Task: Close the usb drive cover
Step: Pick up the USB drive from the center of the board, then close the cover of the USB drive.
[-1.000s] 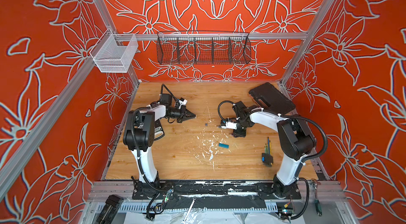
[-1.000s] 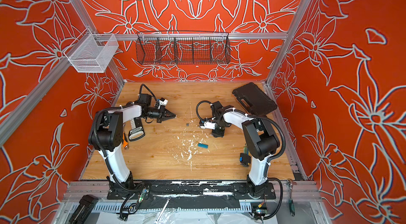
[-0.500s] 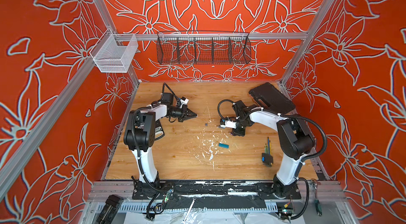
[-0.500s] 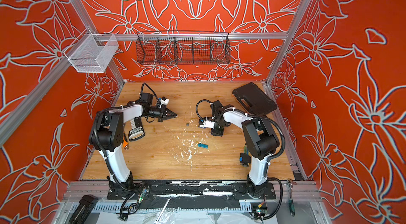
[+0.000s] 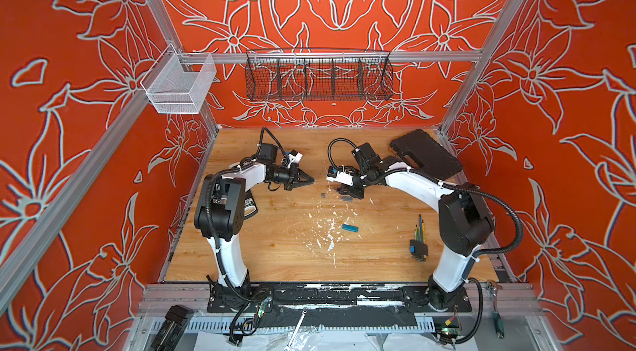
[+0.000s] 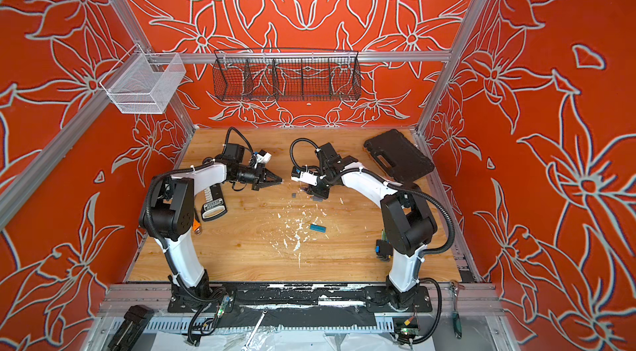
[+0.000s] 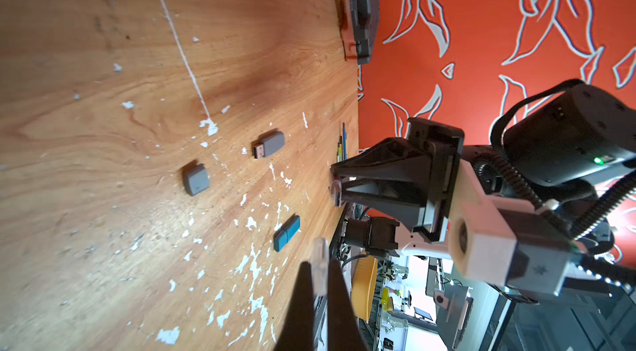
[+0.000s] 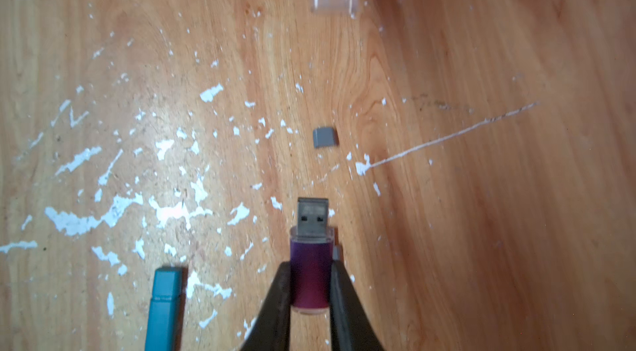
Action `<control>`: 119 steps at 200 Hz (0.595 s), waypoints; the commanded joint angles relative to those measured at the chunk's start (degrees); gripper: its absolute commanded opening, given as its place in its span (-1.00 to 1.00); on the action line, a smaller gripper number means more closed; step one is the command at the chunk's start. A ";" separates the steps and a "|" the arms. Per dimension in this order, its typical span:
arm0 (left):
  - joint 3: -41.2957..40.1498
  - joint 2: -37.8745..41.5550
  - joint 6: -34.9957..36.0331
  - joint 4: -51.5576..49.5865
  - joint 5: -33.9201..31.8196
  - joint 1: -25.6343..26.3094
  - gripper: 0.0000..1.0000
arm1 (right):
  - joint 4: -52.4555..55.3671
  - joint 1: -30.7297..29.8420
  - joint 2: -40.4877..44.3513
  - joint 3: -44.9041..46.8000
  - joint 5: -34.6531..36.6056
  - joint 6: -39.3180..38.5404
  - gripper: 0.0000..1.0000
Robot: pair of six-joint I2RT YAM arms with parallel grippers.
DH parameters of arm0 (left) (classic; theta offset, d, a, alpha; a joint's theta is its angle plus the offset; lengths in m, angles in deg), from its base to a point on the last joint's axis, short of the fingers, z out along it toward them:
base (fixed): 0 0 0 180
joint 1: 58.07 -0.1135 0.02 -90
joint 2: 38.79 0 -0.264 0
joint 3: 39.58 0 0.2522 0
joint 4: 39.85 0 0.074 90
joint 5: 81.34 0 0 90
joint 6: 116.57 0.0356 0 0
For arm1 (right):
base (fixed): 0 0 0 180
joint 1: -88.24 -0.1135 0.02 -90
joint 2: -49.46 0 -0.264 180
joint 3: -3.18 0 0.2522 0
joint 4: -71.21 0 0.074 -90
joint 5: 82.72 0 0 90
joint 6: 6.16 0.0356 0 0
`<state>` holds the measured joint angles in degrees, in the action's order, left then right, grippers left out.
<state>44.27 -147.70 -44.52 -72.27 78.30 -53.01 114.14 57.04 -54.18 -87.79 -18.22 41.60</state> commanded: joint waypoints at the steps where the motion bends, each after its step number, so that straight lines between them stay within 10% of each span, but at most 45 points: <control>1: 0.89 1.30 3.11 -3.43 2.64 0.78 -1.00 | -3.86 -1.41 -1.60 -1.23 -2.64 2.51 -0.70; 119: 0.17 0.49 1.82 -2.86 -0.68 2.24 -1.00 | -9.35 -4.83 -3.85 -1.78 -0.16 6.11 -0.70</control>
<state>44.27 -147.65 -42.90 -74.74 78.46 -51.17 105.88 52.78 -57.06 -88.51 -18.30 46.71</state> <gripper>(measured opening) 0.050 0.196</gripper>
